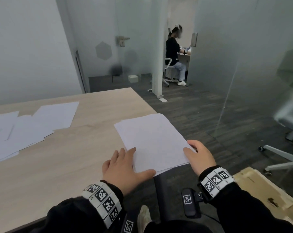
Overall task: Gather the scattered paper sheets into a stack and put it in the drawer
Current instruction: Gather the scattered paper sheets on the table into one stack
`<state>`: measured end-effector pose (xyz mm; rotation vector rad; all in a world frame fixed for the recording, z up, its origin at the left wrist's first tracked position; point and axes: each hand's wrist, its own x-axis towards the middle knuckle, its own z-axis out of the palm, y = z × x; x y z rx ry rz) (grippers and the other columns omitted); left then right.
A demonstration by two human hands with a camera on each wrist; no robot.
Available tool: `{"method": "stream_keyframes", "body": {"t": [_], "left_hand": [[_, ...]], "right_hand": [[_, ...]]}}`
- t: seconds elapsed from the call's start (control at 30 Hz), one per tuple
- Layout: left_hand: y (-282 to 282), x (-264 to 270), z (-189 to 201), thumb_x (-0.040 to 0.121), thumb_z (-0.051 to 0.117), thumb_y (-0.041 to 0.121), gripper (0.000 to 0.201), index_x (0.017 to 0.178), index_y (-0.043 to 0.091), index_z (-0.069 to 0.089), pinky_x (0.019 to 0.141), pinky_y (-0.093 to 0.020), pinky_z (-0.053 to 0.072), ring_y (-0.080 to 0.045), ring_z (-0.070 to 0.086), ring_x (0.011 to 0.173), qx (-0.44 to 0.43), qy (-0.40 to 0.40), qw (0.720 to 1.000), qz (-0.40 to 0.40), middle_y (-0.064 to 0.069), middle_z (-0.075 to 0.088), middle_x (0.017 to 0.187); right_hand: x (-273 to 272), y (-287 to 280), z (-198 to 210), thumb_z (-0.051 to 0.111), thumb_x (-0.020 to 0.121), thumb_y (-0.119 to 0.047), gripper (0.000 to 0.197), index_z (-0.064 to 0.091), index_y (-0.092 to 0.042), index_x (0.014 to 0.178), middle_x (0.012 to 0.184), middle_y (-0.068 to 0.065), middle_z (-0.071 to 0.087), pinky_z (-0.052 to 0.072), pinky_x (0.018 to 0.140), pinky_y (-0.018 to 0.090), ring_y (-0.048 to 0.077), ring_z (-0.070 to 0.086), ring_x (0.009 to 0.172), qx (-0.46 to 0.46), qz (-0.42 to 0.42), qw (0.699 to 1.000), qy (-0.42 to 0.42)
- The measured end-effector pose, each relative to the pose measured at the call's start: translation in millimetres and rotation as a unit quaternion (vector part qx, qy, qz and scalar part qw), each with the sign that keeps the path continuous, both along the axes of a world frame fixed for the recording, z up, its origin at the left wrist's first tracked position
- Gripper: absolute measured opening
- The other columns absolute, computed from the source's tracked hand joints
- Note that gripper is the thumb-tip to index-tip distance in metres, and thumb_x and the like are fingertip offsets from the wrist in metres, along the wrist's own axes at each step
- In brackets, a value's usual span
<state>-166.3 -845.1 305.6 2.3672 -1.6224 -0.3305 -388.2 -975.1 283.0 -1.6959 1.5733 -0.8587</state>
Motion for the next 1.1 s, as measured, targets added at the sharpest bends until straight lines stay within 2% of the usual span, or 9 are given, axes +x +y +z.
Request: {"method": "stream_keyframes", "body": {"t": [0.13, 0.3, 0.4, 0.5, 0.67, 0.8, 0.93, 1.03, 1.1], "left_hand": [[6, -4, -7, 0.056, 0.037, 0.095, 0.109, 0.149, 0.043, 0.016, 0.121, -0.047, 0.006, -0.019, 0.003, 0.152, 0.008, -0.051, 0.998, -0.036, 0.010, 0.014, 0.161], [7, -5, -9, 0.066, 0.039, 0.090, 0.096, 0.149, 0.046, 0.018, 0.122, -0.046, 0.004, -0.018, 0.001, 0.153, 0.002, -0.061, 0.998, -0.033, 0.009, 0.007, 0.165], [8, -7, -10, 0.068, 0.035, 0.089, 0.092, 0.148, 0.046, 0.020, 0.122, -0.047, 0.005, -0.017, 0.004, 0.153, -0.009, -0.075, 0.996, -0.039, 0.009, 0.011, 0.164], [11, -7, -10, 0.077, 0.035, 0.083, 0.080, 0.147, 0.047, 0.025, 0.122, -0.046, 0.004, -0.015, 0.006, 0.153, -0.022, -0.072, 0.996, -0.043, 0.009, 0.014, 0.164], [13, -6, -11, 0.085, 0.034, 0.078, 0.068, 0.146, 0.049, 0.028, 0.123, -0.046, 0.004, -0.015, 0.007, 0.153, -0.032, -0.067, 0.996, -0.053, 0.009, 0.017, 0.164], [15, -5, -9, 0.086, 0.037, 0.077, 0.064, 0.144, 0.050, 0.032, 0.123, -0.045, 0.004, -0.013, 0.009, 0.153, -0.036, -0.059, 0.996, -0.052, 0.012, 0.021, 0.162], [17, -4, -7, 0.081, 0.043, 0.078, 0.068, 0.142, 0.047, 0.035, 0.123, -0.043, 0.007, -0.010, 0.015, 0.151, -0.047, -0.048, 0.997, -0.042, 0.016, 0.024, 0.159], [19, -3, -7, 0.072, 0.040, 0.083, 0.076, 0.139, 0.046, 0.036, 0.123, -0.043, 0.011, -0.009, 0.024, 0.146, -0.050, -0.047, 0.997, -0.044, 0.019, 0.029, 0.154], [22, -2, -6, 0.068, 0.037, 0.084, 0.079, 0.138, 0.046, 0.036, 0.122, -0.042, 0.014, -0.007, 0.031, 0.141, -0.054, -0.038, 0.997, -0.050, 0.021, 0.034, 0.148]], "right_hand": [[2, -3, -4, 0.058, 0.093, -0.024, 0.037, 0.059, -0.023, 0.130, 0.131, -0.006, 0.058, 0.038, 0.098, 0.026, 0.014, 0.052, 0.121, -0.012, 0.023, 0.998, -0.048], [2, -14, -6, 0.059, 0.090, -0.021, 0.034, 0.063, -0.027, 0.123, 0.119, -0.011, 0.064, 0.046, 0.099, 0.030, 0.012, 0.058, 0.115, -0.031, 0.028, 0.996, -0.073], [1, -17, -1, 0.058, 0.091, -0.018, 0.030, 0.063, -0.029, 0.118, 0.107, -0.019, 0.064, 0.045, 0.089, 0.024, 0.008, 0.061, 0.107, -0.031, 0.041, 0.994, -0.096], [0, -17, -2, 0.056, 0.092, -0.020, 0.031, 0.062, -0.029, 0.121, 0.109, -0.020, 0.064, 0.045, 0.088, 0.023, 0.004, 0.061, 0.106, -0.024, 0.043, 0.994, -0.102], [-1, -16, -7, 0.059, 0.093, -0.025, 0.018, 0.068, -0.034, 0.107, 0.102, -0.022, 0.069, 0.048, 0.078, 0.017, -0.006, 0.064, 0.096, -0.041, 0.035, 0.992, -0.112], [-1, -18, -3, 0.059, 0.092, -0.028, 0.019, 0.071, -0.031, 0.107, 0.100, -0.018, 0.072, 0.055, 0.084, 0.026, 0.000, 0.068, 0.092, -0.040, 0.033, 0.993, -0.104], [-1, -20, 2, 0.053, 0.094, -0.029, 0.020, 0.067, -0.036, 0.107, 0.100, -0.020, 0.071, 0.052, 0.083, 0.026, 0.001, 0.066, 0.094, -0.025, 0.050, 0.996, -0.075], [2, -21, 6, 0.052, 0.093, -0.035, 0.032, 0.062, -0.032, 0.123, 0.115, -0.019, 0.067, 0.048, 0.101, 0.034, 0.006, 0.062, 0.110, -0.003, 0.077, 0.996, -0.054], [4, -20, 9, 0.053, 0.093, -0.037, 0.038, 0.057, -0.030, 0.131, 0.120, -0.016, 0.064, 0.045, 0.105, 0.037, 0.010, 0.059, 0.114, 0.006, 0.074, 0.996, -0.042]]}}
